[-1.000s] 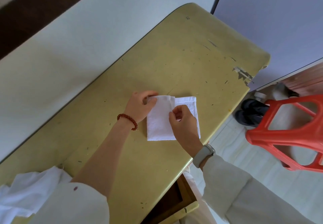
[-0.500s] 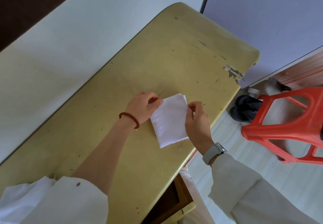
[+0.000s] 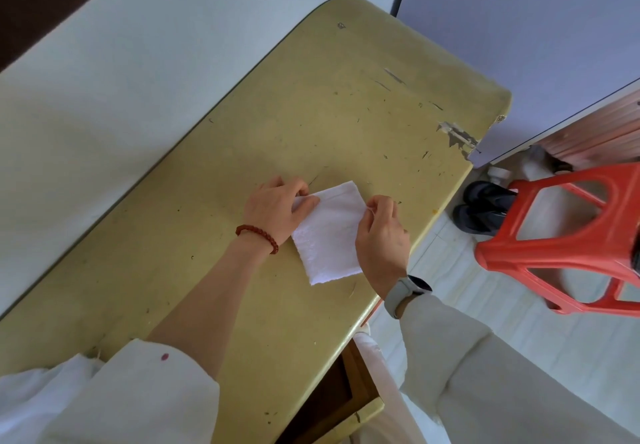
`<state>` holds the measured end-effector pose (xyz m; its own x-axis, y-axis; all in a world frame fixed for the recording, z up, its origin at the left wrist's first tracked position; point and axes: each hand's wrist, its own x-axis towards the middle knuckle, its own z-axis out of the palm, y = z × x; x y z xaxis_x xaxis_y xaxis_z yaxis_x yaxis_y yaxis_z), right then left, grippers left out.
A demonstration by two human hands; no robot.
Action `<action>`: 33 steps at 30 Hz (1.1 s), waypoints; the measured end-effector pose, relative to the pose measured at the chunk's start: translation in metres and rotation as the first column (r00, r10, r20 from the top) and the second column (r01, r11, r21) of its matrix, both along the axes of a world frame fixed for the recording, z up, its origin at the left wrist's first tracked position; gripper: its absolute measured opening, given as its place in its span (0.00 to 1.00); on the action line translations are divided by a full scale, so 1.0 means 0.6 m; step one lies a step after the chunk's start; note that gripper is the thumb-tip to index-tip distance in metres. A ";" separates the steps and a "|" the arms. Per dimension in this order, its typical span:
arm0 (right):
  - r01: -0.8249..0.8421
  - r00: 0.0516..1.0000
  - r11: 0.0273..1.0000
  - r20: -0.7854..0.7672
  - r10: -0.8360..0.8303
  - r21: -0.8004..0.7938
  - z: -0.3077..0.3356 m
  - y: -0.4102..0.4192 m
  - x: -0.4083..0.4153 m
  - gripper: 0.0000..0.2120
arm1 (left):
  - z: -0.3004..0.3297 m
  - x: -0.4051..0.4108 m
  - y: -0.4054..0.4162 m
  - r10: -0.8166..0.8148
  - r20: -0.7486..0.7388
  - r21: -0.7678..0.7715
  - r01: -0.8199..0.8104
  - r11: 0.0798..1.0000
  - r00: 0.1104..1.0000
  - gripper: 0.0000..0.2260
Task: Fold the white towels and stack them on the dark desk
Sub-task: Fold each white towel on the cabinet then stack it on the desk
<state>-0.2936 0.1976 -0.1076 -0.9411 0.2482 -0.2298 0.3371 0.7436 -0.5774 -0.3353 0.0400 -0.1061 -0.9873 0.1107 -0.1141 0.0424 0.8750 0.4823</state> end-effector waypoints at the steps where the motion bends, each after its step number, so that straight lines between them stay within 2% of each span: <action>1: -0.007 1.000 1.000 0.004 0.007 0.029 0.000 -0.001 -0.001 0.10 | -0.001 0.002 0.002 0.013 -0.010 -0.004 -0.013 1.000 1.000 0.11; 6: -0.065 0.998 0.989 -0.017 0.068 0.130 0.002 -0.004 0.002 0.10 | -0.020 0.013 0.001 -0.009 -0.069 -0.054 0.006 0.999 0.998 0.14; 12: -0.074 0.993 0.992 -0.088 0.083 0.097 0.003 -0.002 0.013 0.08 | -0.025 0.059 0.014 0.042 -0.323 -0.117 -0.084 0.990 0.945 0.13; 14: -0.066 0.986 0.990 -0.145 0.085 0.128 -0.001 0.003 0.020 0.05 | -0.030 0.087 0.026 0.015 -0.297 -0.143 -0.060 0.988 0.955 0.15; 17: -0.075 0.974 0.974 -0.192 0.117 0.213 -0.011 0.012 0.026 0.04 | -0.040 0.116 0.043 -0.002 -0.168 -0.225 -0.036 0.974 0.986 0.20; 22: -0.084 0.936 0.945 -0.300 0.184 0.318 -0.012 0.022 0.022 0.10 | -0.055 0.125 0.045 -0.059 -0.026 -0.301 0.048 0.952 0.998 0.28; 25: -0.232 0.849 0.916 -0.391 0.355 0.328 -0.013 0.014 0.015 0.12 | -0.060 0.127 0.038 -0.085 0.007 -0.309 0.083 0.947 0.996 0.31; 26: -0.323 0.804 0.873 -0.381 0.457 0.366 -0.017 0.009 0.011 0.15 | -0.061 0.127 0.037 -0.093 0.011 -0.313 0.092 0.945 0.996 0.32; 28: -0.458 0.735 0.739 -0.257 0.628 0.494 -0.030 0.003 0.000 0.20 | -0.060 0.127 0.034 -0.109 0.013 -0.327 0.108 0.939 0.994 0.33; 30: -0.520 0.739 0.648 -0.087 0.668 0.556 -0.039 0.001 -0.008 0.23 | -0.060 0.126 0.031 -0.128 0.005 -0.341 0.122 0.932 0.992 0.33; 33: -0.546 0.757 0.623 0.012 0.653 0.560 -0.052 0.012 -0.002 0.23 | -0.062 0.126 0.029 -0.138 -0.014 -0.344 0.125 0.931 0.990 0.34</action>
